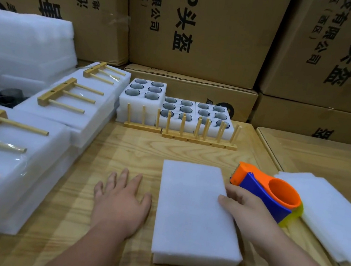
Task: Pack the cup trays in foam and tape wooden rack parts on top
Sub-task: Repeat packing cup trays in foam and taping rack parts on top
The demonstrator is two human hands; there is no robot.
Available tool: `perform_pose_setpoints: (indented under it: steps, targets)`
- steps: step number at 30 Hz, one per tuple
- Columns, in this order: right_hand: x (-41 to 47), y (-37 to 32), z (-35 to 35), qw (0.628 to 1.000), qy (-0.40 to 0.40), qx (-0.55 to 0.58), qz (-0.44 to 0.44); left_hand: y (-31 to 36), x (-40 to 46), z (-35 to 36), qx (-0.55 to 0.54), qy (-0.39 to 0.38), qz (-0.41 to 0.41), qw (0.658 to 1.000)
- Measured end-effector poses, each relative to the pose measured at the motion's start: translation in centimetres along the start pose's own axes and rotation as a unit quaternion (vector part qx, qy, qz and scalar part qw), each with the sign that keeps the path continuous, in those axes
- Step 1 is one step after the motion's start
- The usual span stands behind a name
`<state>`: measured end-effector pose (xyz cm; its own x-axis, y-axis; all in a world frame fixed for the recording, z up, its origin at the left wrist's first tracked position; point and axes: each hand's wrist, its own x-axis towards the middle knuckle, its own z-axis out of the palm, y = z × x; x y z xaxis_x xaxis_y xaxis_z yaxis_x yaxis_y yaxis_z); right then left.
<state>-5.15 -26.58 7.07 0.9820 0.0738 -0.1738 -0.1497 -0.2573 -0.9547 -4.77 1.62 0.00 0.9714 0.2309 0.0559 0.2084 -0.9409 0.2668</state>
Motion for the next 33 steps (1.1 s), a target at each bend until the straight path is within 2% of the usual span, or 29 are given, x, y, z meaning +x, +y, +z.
perform_pose_setpoints:
  steps: [5,7,11,14,22,33]
  targets:
    - [0.4,-0.2,0.3,0.998,0.051,-0.019,-0.009,0.1,-0.1,-0.4,-0.018,-0.007,0.002,1.0]
    - [0.6,0.0,0.4,0.997,0.066,-0.031,-0.005,0.0,-0.4,-0.8,-0.058,-0.001,0.023,0.998]
    - [0.8,0.3,0.5,0.997,0.074,-0.026,0.002,-0.5,-1.7,-2.1,-0.201,0.05,0.172,0.963]
    - [0.9,0.4,0.6,0.997,0.078,-0.009,0.003,-0.5,-2.1,-2.5,-0.218,0.025,0.234,0.947]
    - [1.0,0.9,0.4,0.996,0.071,0.051,0.017,-0.6,-2.1,-2.5,-0.232,0.006,0.236,0.944]
    - [0.7,1.0,0.5,0.996,0.08,0.04,0.018,-0.5,-1.9,-2.3,-0.212,0.011,0.208,0.955]
